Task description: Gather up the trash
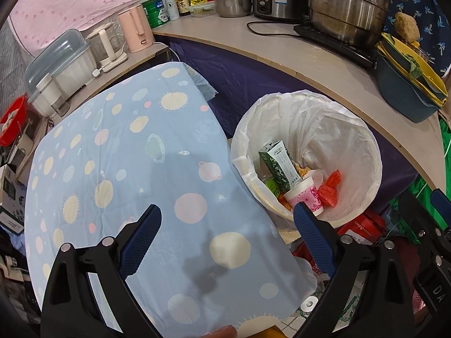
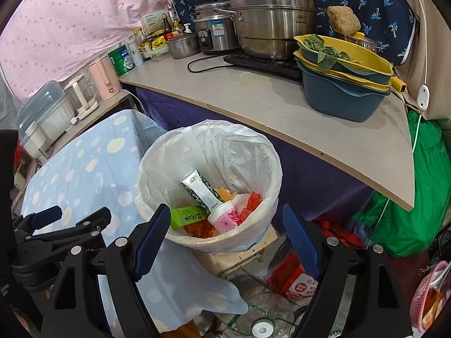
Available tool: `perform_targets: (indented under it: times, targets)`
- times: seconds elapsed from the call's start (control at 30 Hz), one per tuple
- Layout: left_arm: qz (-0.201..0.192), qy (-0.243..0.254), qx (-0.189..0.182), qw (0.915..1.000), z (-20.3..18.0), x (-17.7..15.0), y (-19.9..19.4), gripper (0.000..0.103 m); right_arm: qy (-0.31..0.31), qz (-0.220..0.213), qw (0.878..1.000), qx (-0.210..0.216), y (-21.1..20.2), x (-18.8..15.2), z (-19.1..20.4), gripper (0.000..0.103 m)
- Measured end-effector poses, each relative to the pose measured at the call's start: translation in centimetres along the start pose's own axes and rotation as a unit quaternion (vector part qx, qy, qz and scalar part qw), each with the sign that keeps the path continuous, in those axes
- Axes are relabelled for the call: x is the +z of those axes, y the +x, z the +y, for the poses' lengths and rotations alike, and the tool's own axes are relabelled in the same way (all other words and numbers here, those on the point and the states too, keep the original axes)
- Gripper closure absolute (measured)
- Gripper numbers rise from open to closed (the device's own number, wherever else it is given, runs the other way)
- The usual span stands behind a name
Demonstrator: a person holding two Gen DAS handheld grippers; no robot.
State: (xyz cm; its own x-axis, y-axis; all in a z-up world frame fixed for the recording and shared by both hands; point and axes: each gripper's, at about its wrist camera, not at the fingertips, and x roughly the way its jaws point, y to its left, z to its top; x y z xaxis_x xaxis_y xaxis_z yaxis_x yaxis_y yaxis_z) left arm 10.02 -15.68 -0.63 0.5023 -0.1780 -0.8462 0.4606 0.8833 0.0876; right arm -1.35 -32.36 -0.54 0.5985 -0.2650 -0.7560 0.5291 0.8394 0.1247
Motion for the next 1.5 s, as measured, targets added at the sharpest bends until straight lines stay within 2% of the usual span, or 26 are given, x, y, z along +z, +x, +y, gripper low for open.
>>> perform_targets:
  times: [0.57, 1.5]
  targets:
    - [0.007, 0.001, 0.004, 1.0000, 0.2, -0.4, 0.8, 0.013, -0.020, 0.024, 0.999, 0.006, 1.1, -0.5, 1.2, 0.024]
    - [0.011, -0.008, 0.013, 0.9998, 0.6, -0.7, 0.9, 0.013, -0.025, 0.034, 0.999, 0.006, 1.7, -1.0, 2.0, 0.024]
